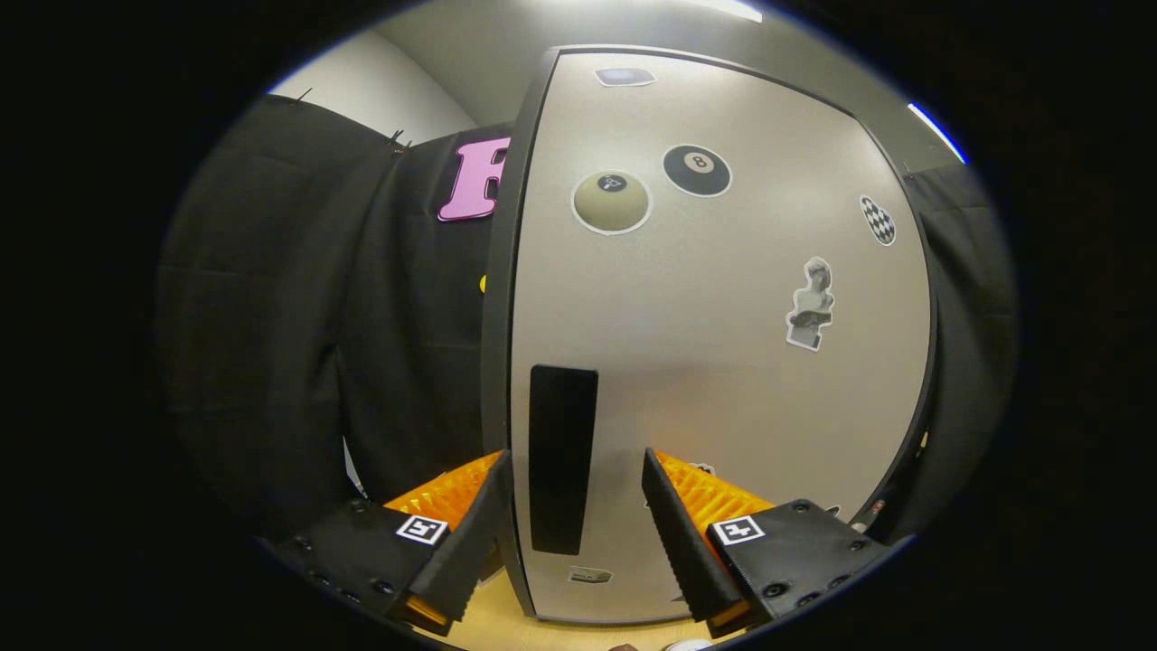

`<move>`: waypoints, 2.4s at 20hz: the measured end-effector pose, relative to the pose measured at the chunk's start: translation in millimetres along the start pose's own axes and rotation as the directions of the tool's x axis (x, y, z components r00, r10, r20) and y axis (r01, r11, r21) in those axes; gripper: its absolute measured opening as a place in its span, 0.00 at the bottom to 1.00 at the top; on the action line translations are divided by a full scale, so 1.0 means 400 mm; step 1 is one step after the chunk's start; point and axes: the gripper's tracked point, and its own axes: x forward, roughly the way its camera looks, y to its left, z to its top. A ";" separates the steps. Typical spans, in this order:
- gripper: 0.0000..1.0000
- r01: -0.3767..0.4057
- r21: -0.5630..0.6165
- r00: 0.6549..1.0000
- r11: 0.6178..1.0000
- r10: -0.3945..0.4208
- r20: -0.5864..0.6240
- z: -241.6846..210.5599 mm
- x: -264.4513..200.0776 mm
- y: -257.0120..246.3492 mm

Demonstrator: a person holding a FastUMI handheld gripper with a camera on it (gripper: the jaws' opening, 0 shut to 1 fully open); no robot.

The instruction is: Open the shoe cabinet door, grab the shoes and put them into the shoe cabinet, then close the shoe cabinet door.

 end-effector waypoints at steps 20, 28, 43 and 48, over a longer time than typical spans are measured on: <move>0.07 -0.007 0.047 0.998 0.999 0.010 -0.062 -0.016 -0.006 0.024; 0.07 -0.060 0.052 0.997 0.997 0.063 -0.053 -0.013 -0.090 0.027; 0.07 -0.090 0.051 0.996 0.995 0.090 -0.006 -0.018 -0.190 -0.021; 0.07 -0.107 0.042 0.994 0.993 0.107 0.003 -0.020 -0.222 -0.041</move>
